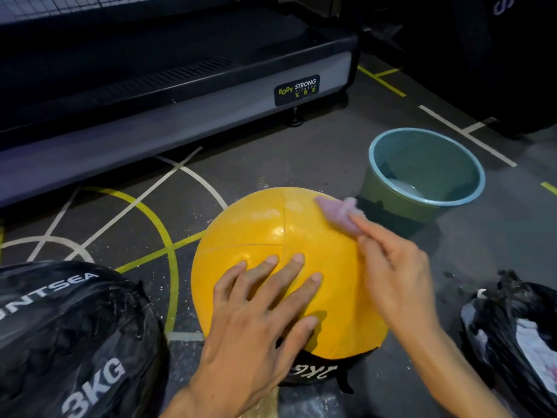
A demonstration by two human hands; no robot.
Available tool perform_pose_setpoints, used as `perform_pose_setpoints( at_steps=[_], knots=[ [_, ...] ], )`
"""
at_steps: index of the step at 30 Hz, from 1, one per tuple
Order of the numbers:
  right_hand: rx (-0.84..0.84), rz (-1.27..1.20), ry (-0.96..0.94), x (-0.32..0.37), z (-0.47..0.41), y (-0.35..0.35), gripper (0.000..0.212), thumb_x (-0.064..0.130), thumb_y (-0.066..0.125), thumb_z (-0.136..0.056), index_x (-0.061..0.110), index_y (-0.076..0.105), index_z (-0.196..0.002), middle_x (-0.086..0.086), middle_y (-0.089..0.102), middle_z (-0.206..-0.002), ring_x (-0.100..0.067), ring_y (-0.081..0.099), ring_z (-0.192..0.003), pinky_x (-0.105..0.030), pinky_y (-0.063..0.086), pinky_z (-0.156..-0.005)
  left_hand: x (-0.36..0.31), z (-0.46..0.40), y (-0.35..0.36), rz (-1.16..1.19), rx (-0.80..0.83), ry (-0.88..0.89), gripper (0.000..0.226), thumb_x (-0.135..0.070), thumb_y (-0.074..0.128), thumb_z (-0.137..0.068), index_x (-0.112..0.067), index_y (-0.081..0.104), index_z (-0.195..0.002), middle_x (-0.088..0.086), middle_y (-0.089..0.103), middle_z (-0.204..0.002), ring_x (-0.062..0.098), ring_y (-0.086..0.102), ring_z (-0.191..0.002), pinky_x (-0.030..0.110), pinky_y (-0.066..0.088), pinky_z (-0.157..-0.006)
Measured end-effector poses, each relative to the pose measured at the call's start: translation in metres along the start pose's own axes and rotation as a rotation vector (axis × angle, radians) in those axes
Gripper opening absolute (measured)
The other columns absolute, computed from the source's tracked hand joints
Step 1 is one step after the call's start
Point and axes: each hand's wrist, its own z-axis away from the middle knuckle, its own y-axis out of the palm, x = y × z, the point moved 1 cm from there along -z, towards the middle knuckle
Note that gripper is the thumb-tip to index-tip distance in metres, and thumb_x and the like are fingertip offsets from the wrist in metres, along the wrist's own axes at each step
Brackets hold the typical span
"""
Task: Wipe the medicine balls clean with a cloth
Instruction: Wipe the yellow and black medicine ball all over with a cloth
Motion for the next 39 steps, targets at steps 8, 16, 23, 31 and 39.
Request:
perform_pose_setpoints(
  at_steps=[8, 16, 23, 31, 39],
  knots=[
    [0.092, 0.049, -0.279, 0.049, -0.002, 0.019, 0.040, 0.006, 0.050, -0.098, 0.029, 0.075, -0.119, 0.020, 0.068, -0.120, 0.003, 0.058, -0.117, -0.006, 0.039, -0.095, -0.018, -0.006, 0.000, 0.003, 0.065, 0.033, 0.043, -0.060, 0.044, -0.101, -0.041, 0.061, -0.135, -0.014, 0.049, -0.152, 0.020, 0.043, -0.141, 0.050, 0.026, -0.115],
    [0.102, -0.033, -0.361, 0.045, 0.000, 0.017, 0.044, -0.004, 0.055, -0.097, 0.023, 0.073, -0.126, 0.026, 0.057, -0.131, 0.021, 0.044, -0.128, -0.002, 0.031, -0.105, 0.005, -0.006, -0.011, 0.098, -0.070, 0.141, 0.045, -0.045, 0.049, -0.104, -0.031, 0.055, -0.147, -0.005, 0.042, -0.160, 0.018, 0.041, -0.147, 0.045, 0.030, -0.119],
    [-0.035, -0.049, -0.211, 0.023, 0.031, -0.014, 0.042, 0.012, 0.053, -0.097, 0.039, 0.071, -0.123, 0.030, 0.067, -0.124, 0.005, 0.063, -0.116, -0.011, 0.048, -0.093, 0.001, 0.009, -0.004, 0.230, -0.125, 0.075, 0.048, -0.044, 0.054, -0.103, -0.025, 0.055, -0.147, -0.004, 0.043, -0.160, 0.022, 0.039, -0.149, 0.051, 0.037, -0.116],
    [0.015, -0.068, -0.208, 0.035, 0.035, -0.011, 0.042, 0.006, 0.052, -0.099, 0.034, 0.071, -0.123, 0.024, 0.061, -0.134, 0.012, 0.046, -0.133, -0.016, 0.036, -0.113, -0.020, -0.001, -0.009, 0.318, -0.025, 0.124, 0.052, -0.051, 0.041, -0.106, -0.027, 0.049, -0.152, -0.007, 0.035, -0.165, 0.018, 0.030, -0.153, 0.048, 0.030, -0.122],
    [0.028, 0.058, -0.256, 0.028, 0.013, -0.024, 0.038, 0.011, 0.054, -0.099, 0.032, 0.073, -0.124, 0.019, 0.066, -0.130, 0.016, 0.056, -0.116, -0.009, 0.043, -0.100, -0.005, -0.003, -0.018, 0.308, 0.051, 0.129, 0.050, -0.052, 0.040, -0.107, -0.031, 0.047, -0.153, -0.010, 0.032, -0.166, 0.013, 0.027, -0.154, 0.043, 0.026, -0.123]
  ],
)
